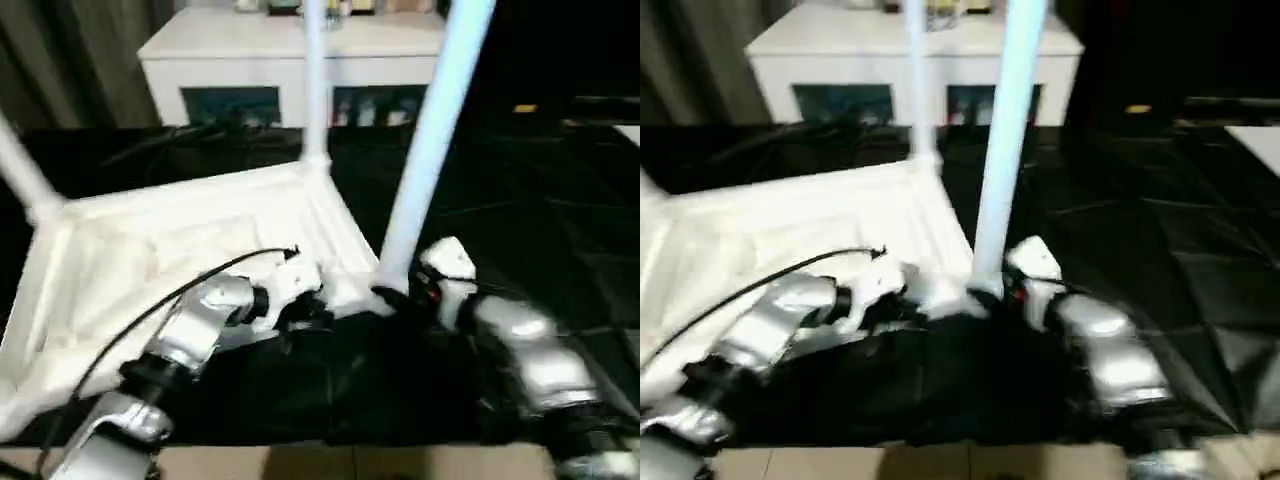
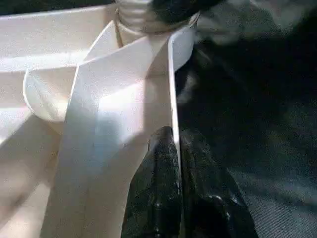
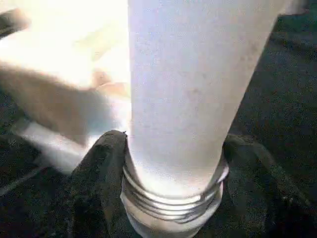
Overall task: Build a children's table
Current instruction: Rotate leg to tighten
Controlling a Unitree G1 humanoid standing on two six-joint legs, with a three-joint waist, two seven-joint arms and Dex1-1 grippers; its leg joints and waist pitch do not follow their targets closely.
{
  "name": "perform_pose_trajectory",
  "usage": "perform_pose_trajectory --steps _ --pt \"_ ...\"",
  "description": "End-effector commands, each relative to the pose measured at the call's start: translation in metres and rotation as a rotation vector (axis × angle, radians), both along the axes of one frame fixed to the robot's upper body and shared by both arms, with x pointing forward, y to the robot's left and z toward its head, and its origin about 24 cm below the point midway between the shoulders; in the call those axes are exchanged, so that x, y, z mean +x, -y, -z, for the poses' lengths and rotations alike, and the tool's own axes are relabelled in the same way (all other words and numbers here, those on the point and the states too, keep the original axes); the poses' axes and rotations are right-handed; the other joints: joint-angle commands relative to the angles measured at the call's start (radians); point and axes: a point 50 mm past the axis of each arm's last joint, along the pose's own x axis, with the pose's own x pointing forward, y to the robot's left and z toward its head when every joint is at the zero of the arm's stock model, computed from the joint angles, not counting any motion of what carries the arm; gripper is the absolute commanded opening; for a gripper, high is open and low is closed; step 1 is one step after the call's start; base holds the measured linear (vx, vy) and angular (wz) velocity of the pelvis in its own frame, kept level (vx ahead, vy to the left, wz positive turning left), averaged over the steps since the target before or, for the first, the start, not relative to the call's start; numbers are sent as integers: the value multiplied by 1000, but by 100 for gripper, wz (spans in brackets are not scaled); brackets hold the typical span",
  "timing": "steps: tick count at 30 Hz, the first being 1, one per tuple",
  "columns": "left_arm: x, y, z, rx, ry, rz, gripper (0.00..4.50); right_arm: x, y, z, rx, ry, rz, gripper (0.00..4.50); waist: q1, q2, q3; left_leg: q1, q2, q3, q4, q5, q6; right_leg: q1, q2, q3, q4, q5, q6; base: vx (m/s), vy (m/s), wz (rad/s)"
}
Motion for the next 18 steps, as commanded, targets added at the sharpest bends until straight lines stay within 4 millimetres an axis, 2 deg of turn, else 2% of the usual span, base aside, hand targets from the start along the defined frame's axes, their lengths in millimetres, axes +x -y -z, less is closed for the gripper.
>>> perform_pose_trajectory --steps 1,2,4,5,8,9,10,11,12,14,16,17,18 --pt "-1 32 -9 -106 34 51 0 -6 -4 30 -84 -132 121 262 -14 -10 -37 -2 17 -35 -96 -489 -19 26 -35 -4 -103 -666 -72 0 0 0" --pt "0 36 -8 -100 45 36 0 -4 -11 31 -89 -125 180 262 -16 -7 -35 -1 17 -38 -99 -501 -19 24 -34 -5 -106 -661 -73 0 0 0" --pt "2 39 -8 -101 49 15 0 -2 -19 31 -65 -129 213 262 -33 0 -33 15 18 -44 -101 -582 -16 18 -33 -20 -122 -640 -85 0 0 0" --pt "3 43 -6 -97 54 8 0 0 -29 30 -54 -120 223 262 -40 -1 -30 20 17 -46 -102 -614 -12 18 -33 -30 -127 -642 -83 0 0 0" --pt "3 48 -5 -84 69 4 0 2 -49 25 -35 -98 194 262 -53 6 -26 28 18 -50 -108 -672 -17 21 -33 -47 -137 -645 -71 0 0 0" --pt "3 47 -4 -83 65 3 0 2 -52 22 -12 -82 173 262 -62 10 -23 36 20 -51 -111 -707 -19 24 -32 -62 -146 -635 -67 0 0 0" --pt "3 46 -4 -81 64 4 0 1 -55 19 21 -74 144 262 -72 14 -21 40 26 -55 -117 -744 -17 34 -35 -80 -147 -610 -62 0 0 0" --pt "2 43 -2 -70 62 7 0 1 -53 12 87 -51 132 297 -70 22 -20 27 36 -63 -134 -770 -27 54 -41 -74 -125 -552 -70 0 0 0" --pt "2 43 -2 -70 62 7 0 1 -53 12 87 -51 132 318 -71 19 -18 28 37 -60 -137 -780 -27 53 -40 -74 -127 -537 -77 0 0 0" --pt "2 39 -1 -57 59 16 0 1 -49 6 111 -32 129 337 -71 12 -21 35 25 -54 -122 -742 -24 41 -56 -70 -138 -579 -85 0 0 0" --pt "2 36 0 -47 56 20 0 2 -43 -1 112 -2 126 353 -64 6 -26 25 17 -51 -110 -632 -1 39 -72 -60 -143 -642 -78 0 0 0" --pt "0 31 1 -26 52 49 0 2 -35 -10 115 13 88 353 -60 8 -28 16 19 -52 -113 -594 7 45 -71 -55 -140 -626 -83 0 0 0" --pt "-1 29 1 -17 53 59 0 1 -32 -13 115 14 59 369 -57 6 -29 11 21 -52 -115 -579 11 47 -71 -51 -136 -611 -87 0 0 0"
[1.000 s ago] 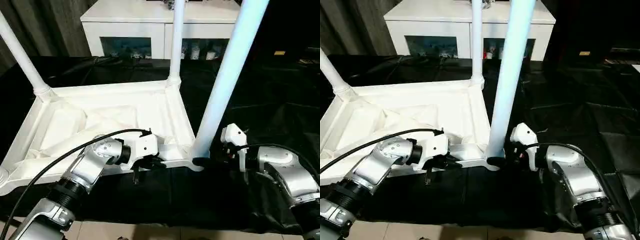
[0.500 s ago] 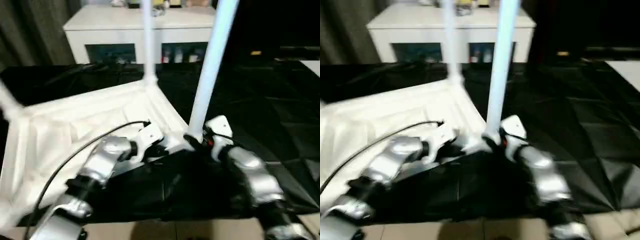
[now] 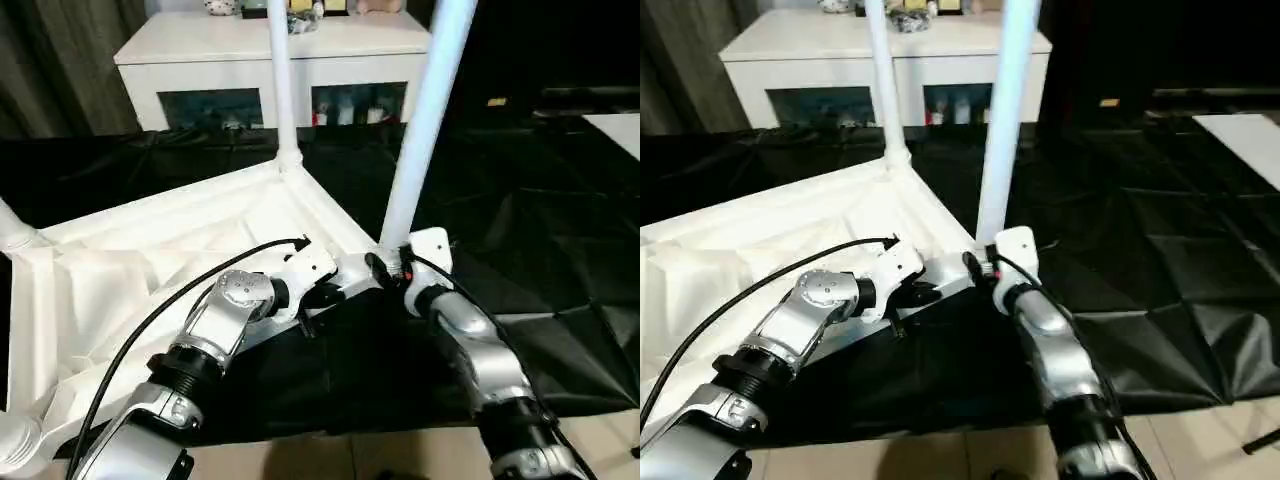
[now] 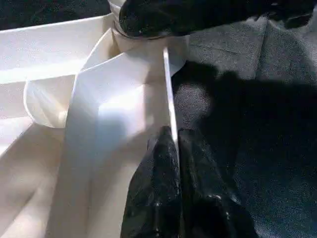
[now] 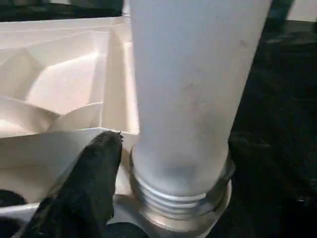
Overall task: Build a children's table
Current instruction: Rotate leg to tighten
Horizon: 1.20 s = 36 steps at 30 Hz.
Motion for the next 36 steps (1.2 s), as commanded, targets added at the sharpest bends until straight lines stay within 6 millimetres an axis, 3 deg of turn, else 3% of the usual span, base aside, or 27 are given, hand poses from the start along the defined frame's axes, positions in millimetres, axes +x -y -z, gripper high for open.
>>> perform_pose_trajectory --steps 1,2,3,5,7,9,12,14,17,18,19,21,26,29,36 --pt "-8 12 -1 -5 11 113 0 -5 -14 -13 37 22 -174 380 1 -13 -48 9 37 -21 -91 -540 16 12 -36 30 -64 -560 -107 0 0 0" --pt "-8 12 -1 -5 11 113 0 -5 -14 -13 37 22 -174 380 4 -14 -49 6 39 -19 -92 -521 19 14 -36 33 -60 -530 -119 0 0 0" --pt "-9 6 0 15 4 129 0 -10 -1 -21 8 43 -263 380 9 -14 -52 -2 39 -16 -91 -480 28 16 -34 38 -52 -476 -146 0 0 0" --pt "-10 0 1 39 10 145 0 -17 9 -26 0 45 -342 380 30 -26 -57 -11 41 -3 -84 -391 66 16 -29 55 -35 -382 -182 0 0 0" --pt "-13 -7 1 59 8 197 0 -28 25 -31 -26 42 -463 380 46 -28 -54 -3 41 10 -77 -362 86 5 -29 66 -33 -402 -197 0 0 0" --pt "-17 -15 -1 80 -5 243 0 -38 40 -35 -46 19 -545 380 59 -28 -59 -12 46 9 -75 -308 99 15 -30 71 -21 -371 -203 0 0 0" --pt "-23 -25 -5 82 -31 307 0 -46 55 -39 -76 -17 -615 380 79 -28 -61 -13 49 12 -69 -258 106 14 -28 76 -8 -323 -223 57 -41 3" --pt "-26 -27 -8 69 -40 345 0 -45 58 -40 -96 -17 -623 380 85 -26 -68 -17 48 13 -62 -190 111 15 -24 75 8 -235 -248 65 -37 -1" --pt "-31 -31 -12 60 -70 388 0 -42 62 -39 -144 -19 -630 380 100 -16 -81 -16 48 16 -41 -10 156 17 -14 73 44 27 -318 74 -17 -3" --pt "-31 -32 -12 60 -69 389 0 -42 62 -39 -147 -21 -634 380 102 -15 -81 -18 48 16 -40 -2 160 19 -13 72 46 41 -322 66 -2 -3" --pt "-31 -33 -13 62 -63 388 0 -42 61 -37 -155 -25 -646 380 109 -18 -81 -9 48 22 -38 -16 163 15 -11 72 45 44 -328 0 0 0" --pt "-29 -34 -14 65 -55 381 0 -41 58 -34 -161 -31 -661 380 113 -19 -77 -10 49 23 -42 -54 155 17 -12 72 41 0 -326 0 0 0" --pt "-28 -36 -16 67 -57 376 0 -39 55 -28 -143 -50 -671 380 111 -22 -69 -10 49 23 -53 -181 80 19 -12 76 27 -155 -283 0 0 0" --pt "-28 -36 -16 66 -56 372 0 -38 54 -28 -129 -53 -674 353 111 -25 -67 -8 49 24 -55 -194 64 16 -10 81 24 -192 -268 0 0 0" --pt "-27 -37 -17 67 -52 363 0 -37 55 -27 -125 -60 -683 286 110 -25 -68 -9 47 26 -52 -186 67 14 -8 85 26 -187 -267 0 0 0"
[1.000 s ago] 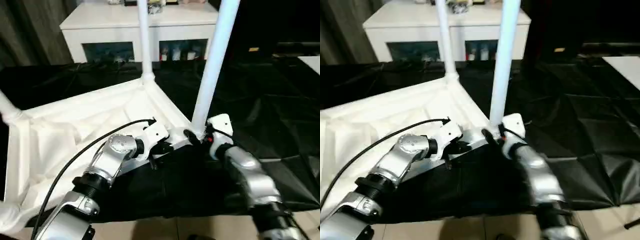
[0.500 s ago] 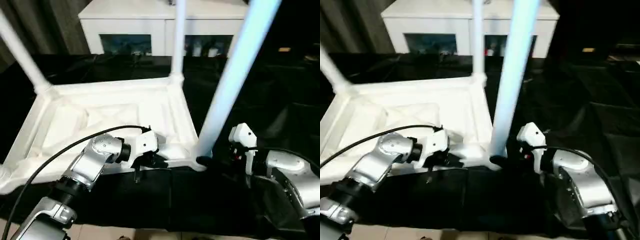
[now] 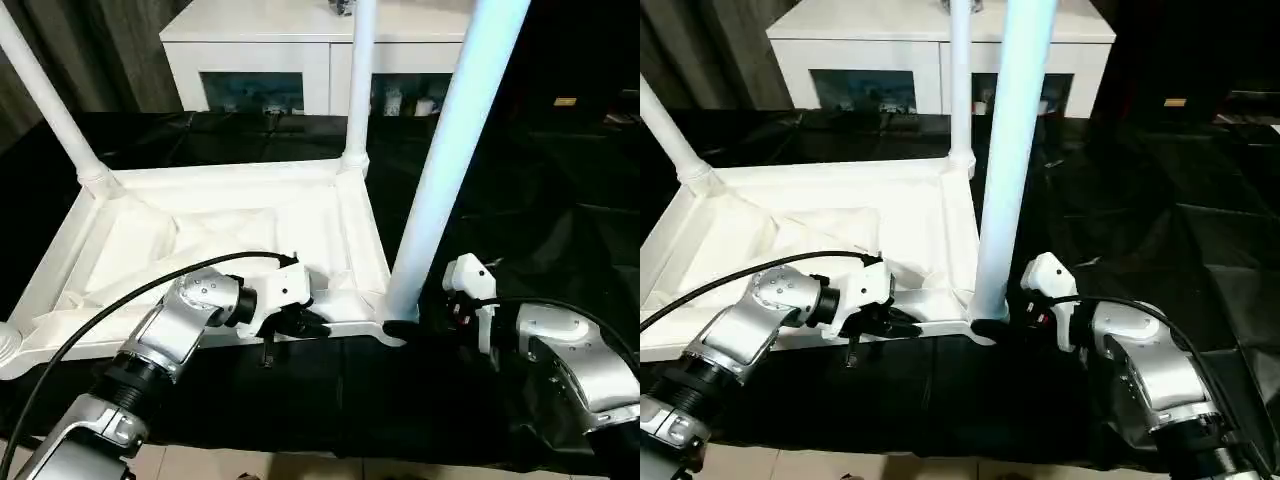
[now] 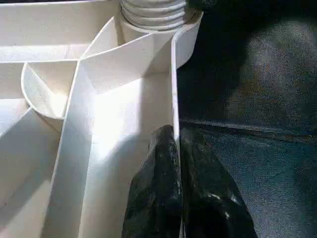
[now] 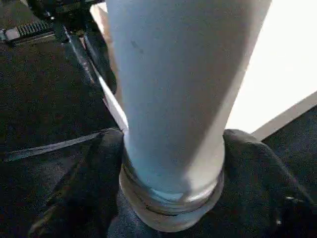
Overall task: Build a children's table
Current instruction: Rotate leg to tighten
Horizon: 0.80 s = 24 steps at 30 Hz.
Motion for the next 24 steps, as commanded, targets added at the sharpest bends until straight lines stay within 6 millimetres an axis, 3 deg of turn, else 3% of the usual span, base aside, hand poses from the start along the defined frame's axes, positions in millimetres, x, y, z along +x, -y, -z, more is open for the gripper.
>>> perform_pose_trajectory --steps 1,7,10,11,12,13,14,16,19,20,24 --pt "-2 1 0 17 -3 28 0 4 3 -4 -10 16 6 279 0 -16 -66 5 26 -2 -72 -190 72 53 -27 34 -58 -189 -255 0 0 0" --pt "0 -1 3 30 5 -3 0 5 4 6 -35 -12 49 268 0 -18 -68 4 25 -2 -69 -168 81 53 -26 33 -56 -173 -259 0 0 0" --pt "2 0 4 25 1 -35 0 11 5 13 -67 -8 140 267 -7 -18 -62 1 22 -4 -74 -212 59 52 -25 31 -62 -242 -244 0 0 0" --pt "7 4 7 21 14 -116 0 21 4 22 -93 -1 299 266 -9 -19 -62 3 23 -3 -76 -226 51 51 -25 32 -65 -265 -236 0 0 0" --pt "7 5 8 21 15 -122 0 22 4 23 -93 -1 308 266 -16 -17 -59 4 20 -4 -77 -254 32 46 -25 31 -69 -312 -223 0 0 0" --pt "12 11 8 2 26 -190 0 28 -2 28 -78 -3 431 266 -18 -18 -58 6 19 -5 -79 -275 23 46 -25 30 -74 -347 -211 0 0 0" --pt "15 18 8 -21 33 -244 0 33 -10 32 -58 -13 545 266 -32 -24 -56 5 17 -9 -82 -313 0 42 -24 29 -81 -410 -186 0 0 0" --pt "18 24 6 -39 34 -282 0 35 -17 34 -53 -21 623 266 -38 -24 -58 8 16 -14 -85 -346 -14 42 -25 26 -86 -457 -156 0 0 0" --pt "27 40 1 -66 67 -390 0 40 -33 37 -36 -23 805 266 -47 -22 -56 16 14 -14 -85 -378 -21 30 -22 29 -93 -466 -149 0 0 0" --pt "28 44 0 -69 79 -407 0 40 -42 37 -27 -16 815 266 -50 -26 -57 14 12 -16 -86 -385 -19 32 -20 27 -95 -470 -139 0 0 0" --pt "28 52 0 -61 98 -388 0 40 -68 29 37 31 738 266 -52 -22 -57 10 11 -20 -89 -405 -7 32 -22 26 -99 -477 -124 0 0 0"
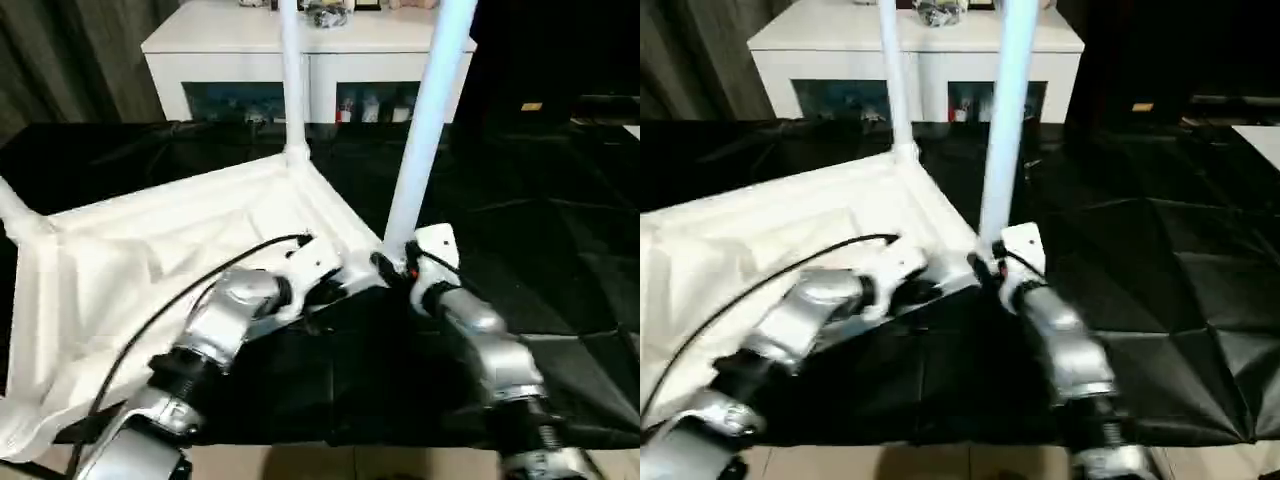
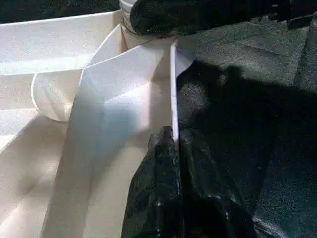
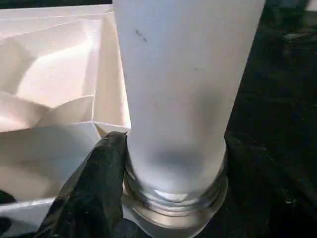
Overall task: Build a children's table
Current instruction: Rotate leg to tighten
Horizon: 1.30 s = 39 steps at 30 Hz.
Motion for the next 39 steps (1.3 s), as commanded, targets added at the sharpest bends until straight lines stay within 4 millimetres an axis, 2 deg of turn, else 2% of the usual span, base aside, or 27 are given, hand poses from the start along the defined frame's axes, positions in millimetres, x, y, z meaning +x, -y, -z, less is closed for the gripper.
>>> perform_pose_trajectory --steps 1,3,5,6,8,9,15,18,20,24,25,27,34,39 --pt "3 10 -9 -15 44 24 0 -5 -10 8 -10 -37 -53 266 0 -7 -51 2 18 -14 -90 -411 1 28 -22 22 -97 -470 -130 0 0 0" --pt "2 5 -8 4 52 37 0 -7 -11 -3 41 40 -114 321 2 -5 -52 0 20 -14 -91 -401 8 31 -22 24 -94 -432 -138 0 0 0" --pt "1 1 -7 19 54 50 0 -9 -5 -8 38 57 -141 338 6 -7 -55 0 21 -12 -91 -374 17 35 -21 26 -89 -378 -151 0 0 0" --pt "1 -1 -7 23 52 54 0 -9 -2 -9 29 60 -133 346 9 -6 -58 0 23 -8 -89 -342 24 34 -21 29 -85 -322 -172 0 0 0" --pt "0 -4 -6 31 50 62 0 -9 7 -11 13 65 -127 370 9 -5 -59 -10 23 -7 -88 -290 37 43 -20 28 -74 -259 -201 0 0 0" --pt "-1 -6 -5 36 49 66 0 -9 10 -12 10 64 -130 377 9 -5 -59 -11 23 -8 -88 -286 39 44 -21 28 -75 -260 -202 0 0 0" --pt "-9 -25 -2 56 7 167 0 -19 46 -25 -37 56 -343 377 17 -4 -60 -11 27 -6 -84 -261 61 50 -23 29 -70 -221 -219 0 0 0" --pt "-19 -37 -2 67 -50 282 0 -35 63 -30 -60 20 -563 377 24 -5 -62 -9 30 -5 -81 -251 81 53 -24 31 -64 -170 -243 0 0 0" --pt "-20 -40 -3 70 -58 314 0 -39 68 -30 -62 4 -608 377 27 -3 -60 -8 30 -3 -80 -239 92 50 -23 30 -61 -147 -266 0 0 0" --pt "-21 -41 -10 28 -69 352 0 -40 70 -30 -42 -17 -658 377 29 -5 -59 -3 32 -2 -82 -259 80 47 -26 30 -65 -202 -266 0 0 0" --pt "-21 -41 -11 26 -66 352 0 -39 69 -30 -38 -16 -662 377 33 -3 -60 0 33 -2 -82 -260 75 45 -25 31 -65 -198 -269 0 0 0" --pt "-20 -41 -12 25 -63 353 0 -38 67 -28 -25 -15 -666 377 34 -7 -60 -1 33 -1 -82 -254 71 45 -24 31 -62 -184 -272 0 0 0" --pt "-18 -43 -12 42 -58 349 0 -37 60 -22 -21 -35 -719 377 41 -6 -63 -4 31 0 -78 -203 82 50 -25 30 -56 -139 -279 0 0 0" --pt "-16 -45 -12 45 -55 341 0 -34 59 -20 -15 -40 -722 333 47 -8 -63 -3 31 1 -77 -198 81 51 -25 31 -55 -141 -279 0 0 0"
